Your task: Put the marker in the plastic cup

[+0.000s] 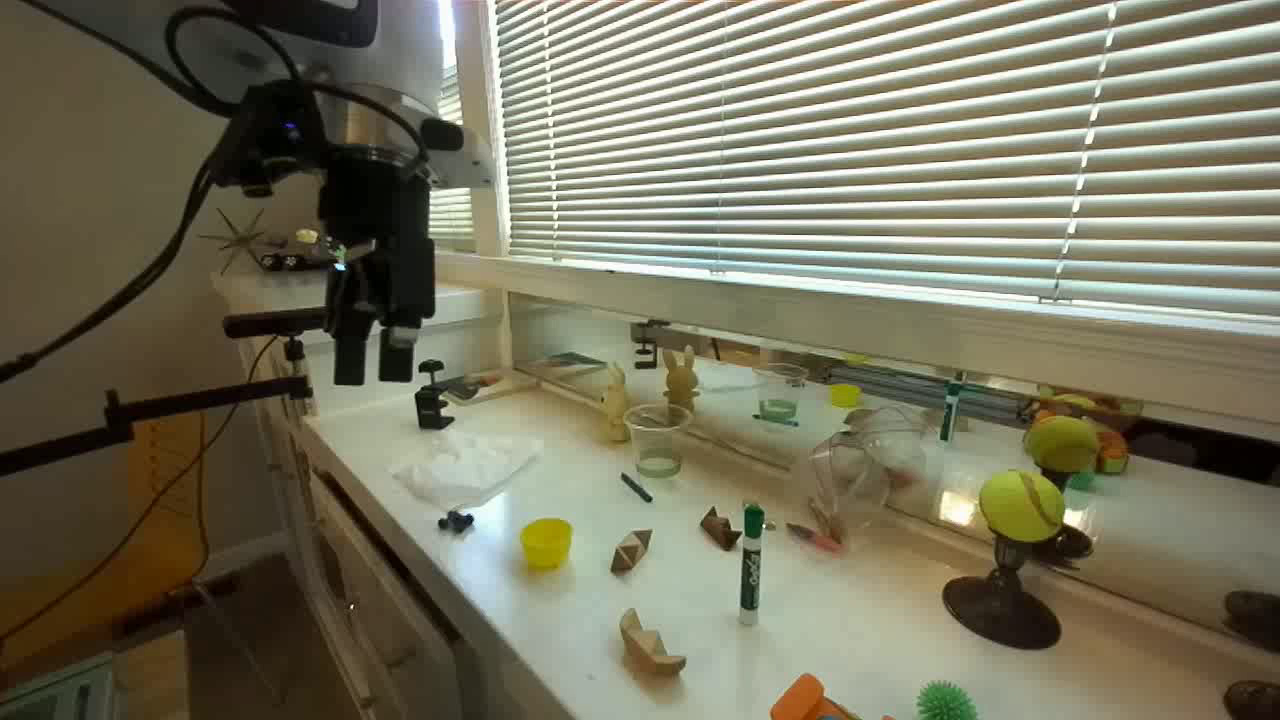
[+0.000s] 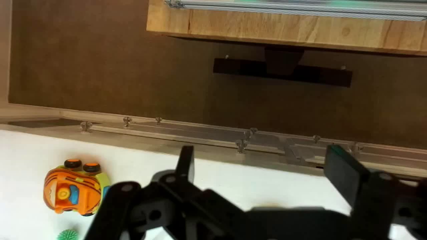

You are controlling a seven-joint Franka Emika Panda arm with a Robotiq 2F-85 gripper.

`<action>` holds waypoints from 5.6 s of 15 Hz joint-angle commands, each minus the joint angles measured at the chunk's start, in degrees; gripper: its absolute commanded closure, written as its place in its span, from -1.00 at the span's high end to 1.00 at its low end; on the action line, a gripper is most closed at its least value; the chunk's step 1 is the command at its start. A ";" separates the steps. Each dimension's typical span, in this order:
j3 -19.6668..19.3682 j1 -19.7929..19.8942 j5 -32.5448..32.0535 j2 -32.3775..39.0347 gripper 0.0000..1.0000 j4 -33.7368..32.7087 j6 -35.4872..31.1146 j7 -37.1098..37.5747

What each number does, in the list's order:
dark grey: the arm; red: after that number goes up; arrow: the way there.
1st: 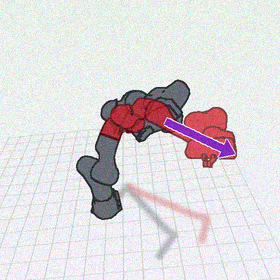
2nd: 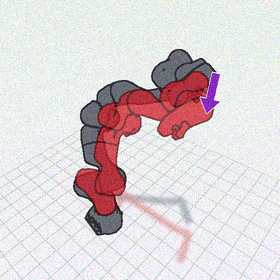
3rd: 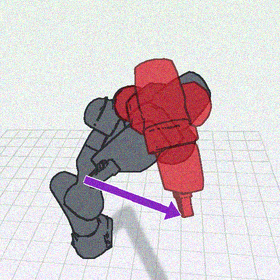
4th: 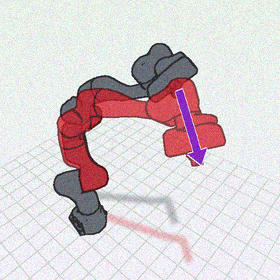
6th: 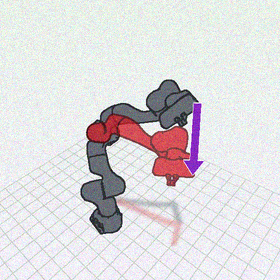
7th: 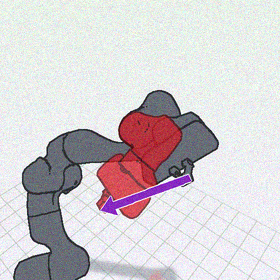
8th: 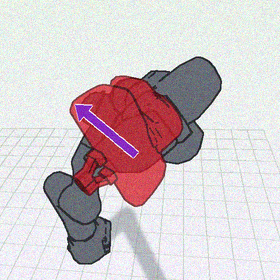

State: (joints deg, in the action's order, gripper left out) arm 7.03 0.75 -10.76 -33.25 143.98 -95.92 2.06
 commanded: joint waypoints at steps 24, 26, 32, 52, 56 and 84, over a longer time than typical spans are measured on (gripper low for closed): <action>-12.98 -0.05 2.81 7.43 1.00 0.16 -14.54 -13.83; -16.41 0.43 3.26 7.65 1.00 0.09 -18.68 -20.39; -15.18 1.22 1.50 7.38 1.00 1.20 -18.52 -18.37; -25.98 4.14 7.42 19.59 1.00 -1.98 -43.33 -33.53; -24.42 5.32 6.46 22.59 1.00 -6.35 -43.07 -31.14; -17.26 7.51 6.66 42.01 1.00 -21.79 -39.98 -24.53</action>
State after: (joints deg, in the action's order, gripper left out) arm -11.80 6.92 -4.96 6.86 124.63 -137.16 -23.42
